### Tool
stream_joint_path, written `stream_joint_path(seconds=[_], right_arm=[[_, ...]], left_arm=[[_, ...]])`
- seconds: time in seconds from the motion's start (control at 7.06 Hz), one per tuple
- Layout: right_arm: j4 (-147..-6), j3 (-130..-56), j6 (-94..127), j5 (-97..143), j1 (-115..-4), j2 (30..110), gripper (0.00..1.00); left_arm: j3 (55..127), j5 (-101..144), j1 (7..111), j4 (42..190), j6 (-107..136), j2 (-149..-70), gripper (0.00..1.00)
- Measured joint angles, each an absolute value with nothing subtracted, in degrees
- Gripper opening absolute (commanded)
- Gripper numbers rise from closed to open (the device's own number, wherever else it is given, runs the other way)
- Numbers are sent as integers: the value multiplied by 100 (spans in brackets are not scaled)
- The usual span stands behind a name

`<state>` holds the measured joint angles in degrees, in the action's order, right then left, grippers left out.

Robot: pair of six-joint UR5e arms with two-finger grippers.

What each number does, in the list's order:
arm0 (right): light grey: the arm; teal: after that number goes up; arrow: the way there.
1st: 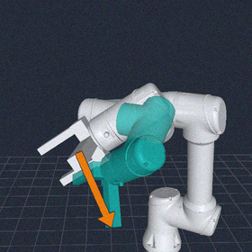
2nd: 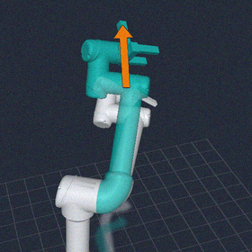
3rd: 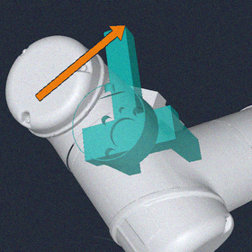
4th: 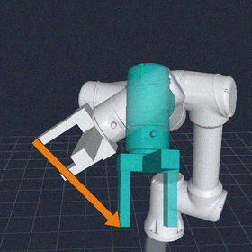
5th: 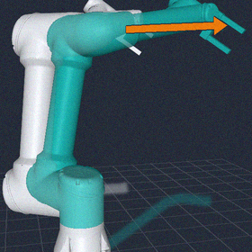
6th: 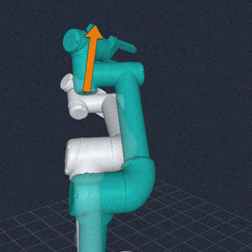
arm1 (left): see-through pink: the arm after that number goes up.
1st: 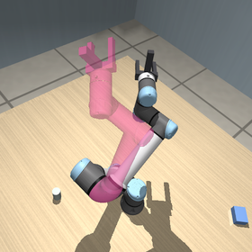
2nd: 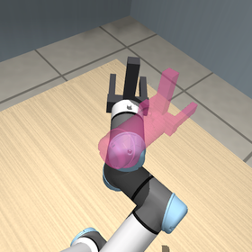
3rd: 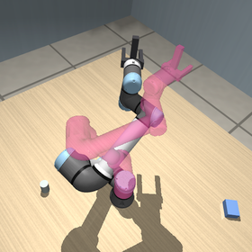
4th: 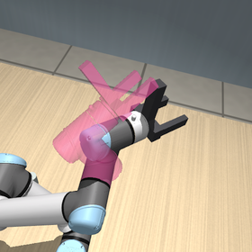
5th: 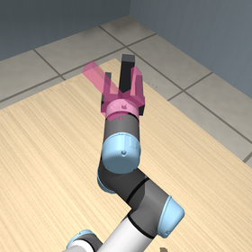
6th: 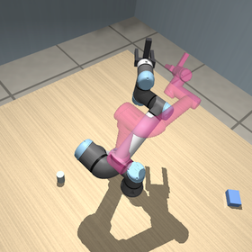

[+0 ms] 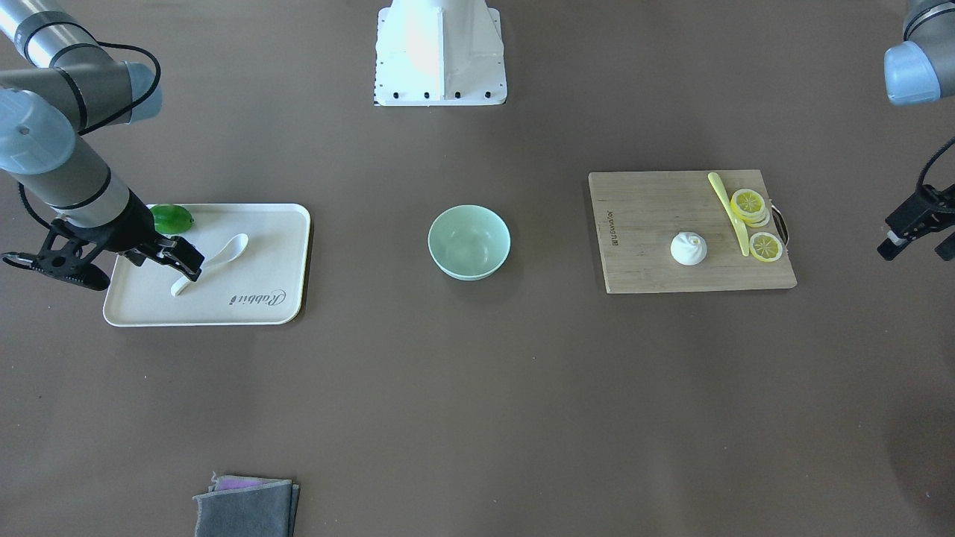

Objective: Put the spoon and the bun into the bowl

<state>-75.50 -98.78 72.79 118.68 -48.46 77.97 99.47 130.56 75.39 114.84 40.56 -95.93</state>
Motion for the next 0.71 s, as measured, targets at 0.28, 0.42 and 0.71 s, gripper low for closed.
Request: stream_joint_path(seconds=[0.28,0.42,0.71], right_arm=[[-7539,-9783,7757,11730,-4684,7763,86],[-7528,-9739,7858,11717,-4652,7787,85],[-7517,-9664,8015,11704,-4588,7810,74]], left_arm=[[9969,13050,7536,11485,4053,-9591,98],[9972,13044,7533,11481,4052,-9599,98],[9975,13036,7533,11479,4046,-9615,98]])
